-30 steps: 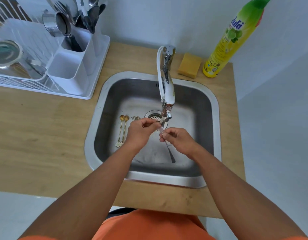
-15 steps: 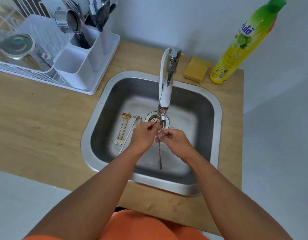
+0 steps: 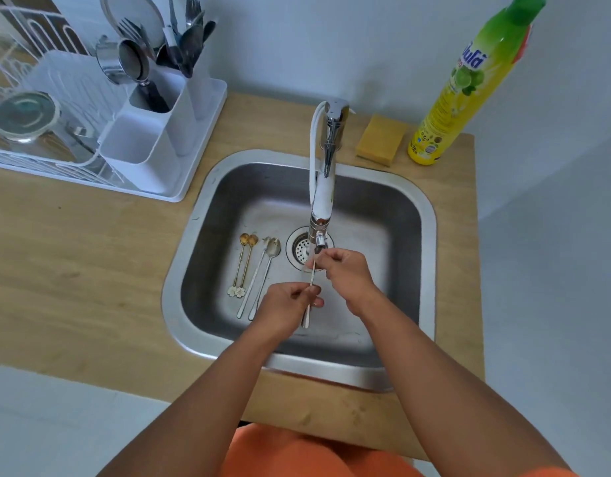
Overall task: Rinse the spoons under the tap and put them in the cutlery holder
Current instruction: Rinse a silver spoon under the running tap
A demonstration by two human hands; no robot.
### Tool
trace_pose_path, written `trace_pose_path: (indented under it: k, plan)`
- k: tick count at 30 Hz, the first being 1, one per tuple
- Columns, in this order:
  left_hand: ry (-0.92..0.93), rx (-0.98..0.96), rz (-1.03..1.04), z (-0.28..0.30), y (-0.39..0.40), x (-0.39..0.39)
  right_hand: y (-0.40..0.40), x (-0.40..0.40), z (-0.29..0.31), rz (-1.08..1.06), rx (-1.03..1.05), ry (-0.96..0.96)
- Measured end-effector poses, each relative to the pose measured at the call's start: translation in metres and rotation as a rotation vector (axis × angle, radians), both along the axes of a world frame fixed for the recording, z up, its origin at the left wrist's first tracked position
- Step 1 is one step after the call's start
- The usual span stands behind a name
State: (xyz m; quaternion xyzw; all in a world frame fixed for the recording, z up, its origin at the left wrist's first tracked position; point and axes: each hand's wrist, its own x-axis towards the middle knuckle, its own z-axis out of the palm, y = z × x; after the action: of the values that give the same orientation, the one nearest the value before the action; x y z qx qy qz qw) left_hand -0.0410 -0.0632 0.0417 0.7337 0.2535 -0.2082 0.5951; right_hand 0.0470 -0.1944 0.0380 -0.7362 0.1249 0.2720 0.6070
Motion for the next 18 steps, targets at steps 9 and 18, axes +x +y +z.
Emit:
trace_pose_path:
  k: [9, 18]
  plan:
    - [0.054, -0.048, 0.005, 0.011, 0.015, 0.015, 0.01, -0.021, -0.002, -0.062, 0.029, 0.054]
    - [0.192, -0.026, 0.031, 0.015, 0.008, 0.009, -0.004, -0.015, -0.007, -0.119, 0.089, 0.201]
